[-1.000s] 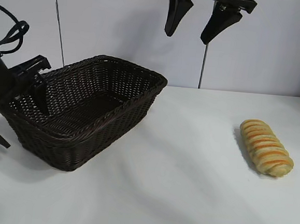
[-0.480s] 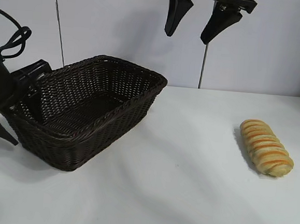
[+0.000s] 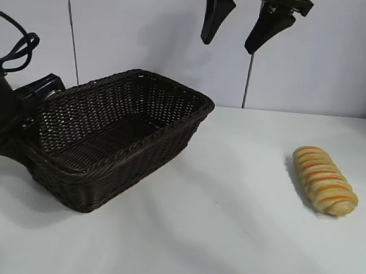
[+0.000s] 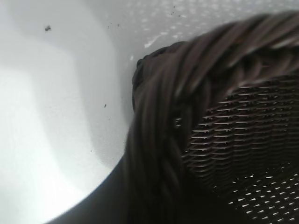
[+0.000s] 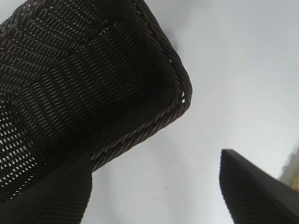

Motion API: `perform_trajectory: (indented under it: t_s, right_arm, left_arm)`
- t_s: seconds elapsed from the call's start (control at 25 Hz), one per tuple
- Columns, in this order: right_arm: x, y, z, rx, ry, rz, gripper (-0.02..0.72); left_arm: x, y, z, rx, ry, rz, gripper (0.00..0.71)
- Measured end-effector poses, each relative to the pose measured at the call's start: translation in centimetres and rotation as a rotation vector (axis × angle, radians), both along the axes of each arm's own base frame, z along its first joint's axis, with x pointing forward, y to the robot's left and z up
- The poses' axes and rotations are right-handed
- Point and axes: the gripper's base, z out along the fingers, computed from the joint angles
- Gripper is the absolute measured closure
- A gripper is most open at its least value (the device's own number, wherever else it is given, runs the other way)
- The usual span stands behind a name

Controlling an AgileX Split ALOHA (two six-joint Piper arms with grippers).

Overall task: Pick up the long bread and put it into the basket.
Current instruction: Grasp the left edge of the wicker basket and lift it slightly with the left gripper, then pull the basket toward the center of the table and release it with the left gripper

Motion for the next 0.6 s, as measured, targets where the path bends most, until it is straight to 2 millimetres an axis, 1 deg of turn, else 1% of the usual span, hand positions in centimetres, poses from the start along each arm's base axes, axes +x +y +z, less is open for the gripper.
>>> perform_trajectory:
  t_s: [0.16, 0.36, 0.6]
  right_arm:
    - [0.0, 0.0, 0.0, 0.000, 0.000, 0.000, 0.155]
    - [0.0, 0.0, 0.0, 0.000, 0.000, 0.000, 0.155]
    - [0.0, 0.0, 0.0, 0.000, 0.000, 0.000, 0.155]
  left_arm:
    - [1.0, 0.2, 1.5, -0.014, 0.012, -0.046, 0.611]
    - [2.4, 1.3, 3.4, -0.027, -0.004, -0.129, 0.611]
    - [2.9, 1.4, 4.3, -0.014, -0.022, -0.245, 0.611]
